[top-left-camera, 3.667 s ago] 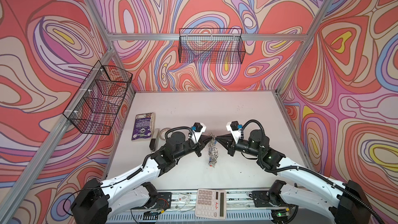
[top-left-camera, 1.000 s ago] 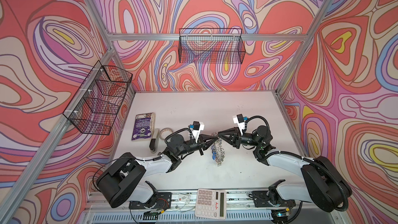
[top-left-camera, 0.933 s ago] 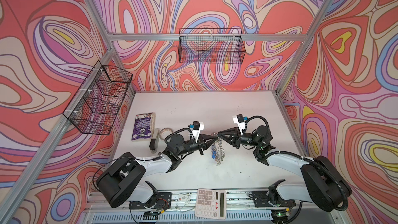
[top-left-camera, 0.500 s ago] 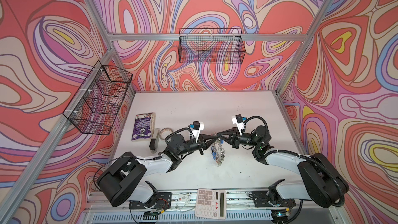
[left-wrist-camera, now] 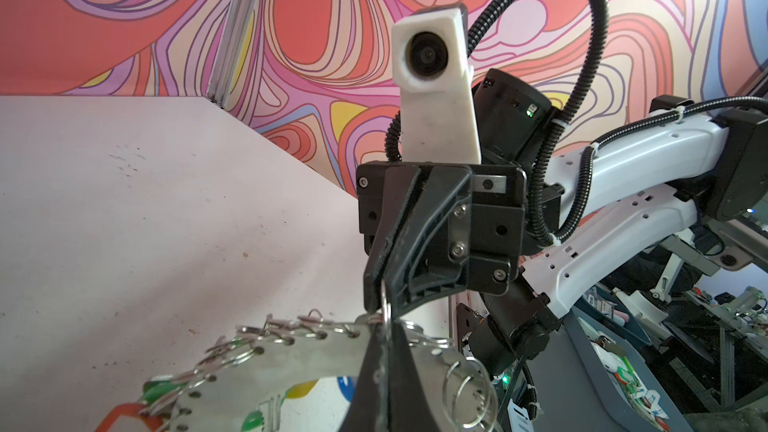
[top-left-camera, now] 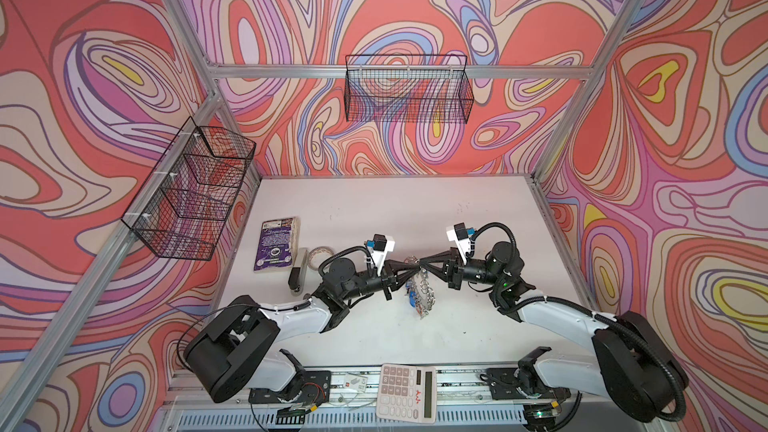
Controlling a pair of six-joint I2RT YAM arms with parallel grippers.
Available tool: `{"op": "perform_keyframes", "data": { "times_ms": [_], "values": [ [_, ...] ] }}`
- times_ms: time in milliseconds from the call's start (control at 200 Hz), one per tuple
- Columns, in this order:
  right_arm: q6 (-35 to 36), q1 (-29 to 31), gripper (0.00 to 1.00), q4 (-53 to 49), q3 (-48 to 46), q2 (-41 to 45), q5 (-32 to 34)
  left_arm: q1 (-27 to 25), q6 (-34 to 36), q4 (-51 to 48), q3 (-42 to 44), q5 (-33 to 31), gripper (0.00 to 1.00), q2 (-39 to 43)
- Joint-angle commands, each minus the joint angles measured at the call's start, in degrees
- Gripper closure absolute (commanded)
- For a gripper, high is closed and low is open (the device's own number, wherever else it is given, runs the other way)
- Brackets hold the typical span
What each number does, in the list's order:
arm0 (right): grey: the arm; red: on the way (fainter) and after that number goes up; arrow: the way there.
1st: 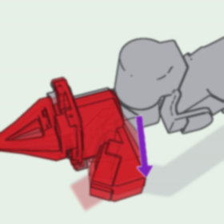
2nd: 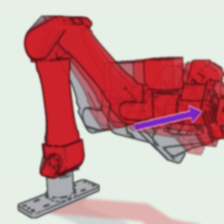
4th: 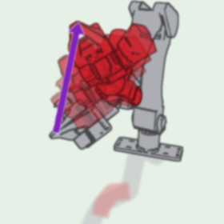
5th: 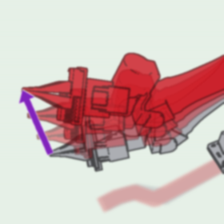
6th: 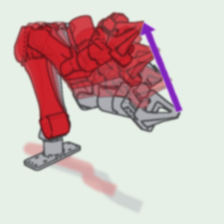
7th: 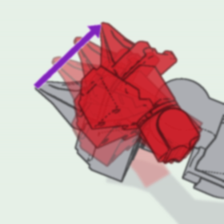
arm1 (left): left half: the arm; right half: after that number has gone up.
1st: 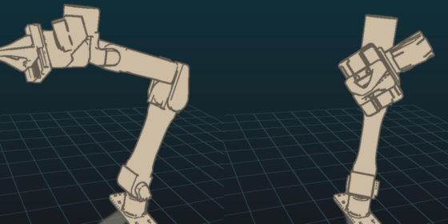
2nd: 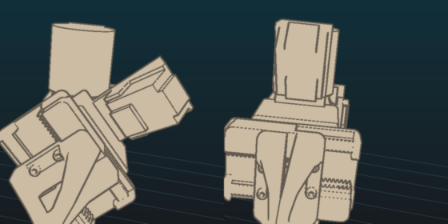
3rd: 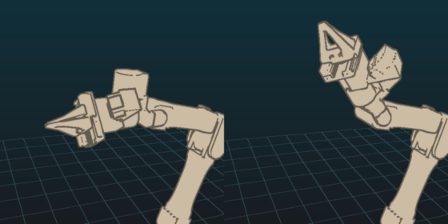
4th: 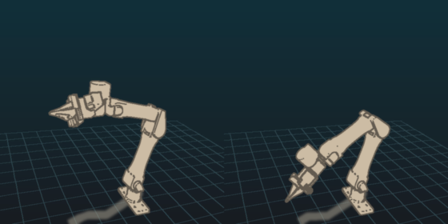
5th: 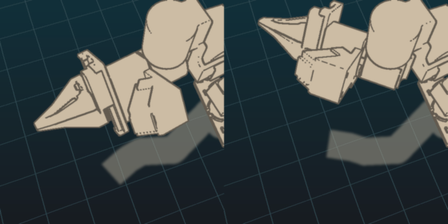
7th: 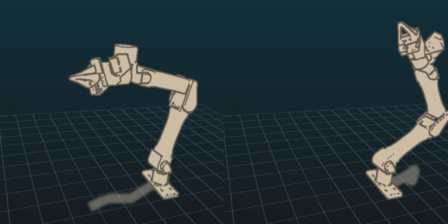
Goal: Put the keys on the keyring
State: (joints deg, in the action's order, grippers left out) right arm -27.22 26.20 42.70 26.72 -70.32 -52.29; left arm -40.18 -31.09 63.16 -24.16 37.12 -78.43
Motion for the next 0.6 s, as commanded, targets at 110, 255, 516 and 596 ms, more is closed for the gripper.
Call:
{"op": "perform_keyframes", "data": {
  "times_ms": [110,255,516,596],
  "values": [
    [5.98,-0.06,1.0,-6.62,2.99,1.9,2.42,0.36,10.15,-18.15,0.01,0.36,0.92,7.9],
    [6.2,0.48,1.0,-5.76,2.55,1.53,2.07,0.37,14.0,-25.79,-1.22,1.41,0.86,9.17],
    [6.18,1.58,1.0,-4.46,1.25,0.84,2.11,0.37,17.72,-34.77,-4.86,2.56,0.82,9.7],
    [6.88,1.7,1.0,-5.39,1.22,0.93,2.15,0.95,19.32,-37.99,-7.64,1.99,0.77,11.08]
  ]
}}
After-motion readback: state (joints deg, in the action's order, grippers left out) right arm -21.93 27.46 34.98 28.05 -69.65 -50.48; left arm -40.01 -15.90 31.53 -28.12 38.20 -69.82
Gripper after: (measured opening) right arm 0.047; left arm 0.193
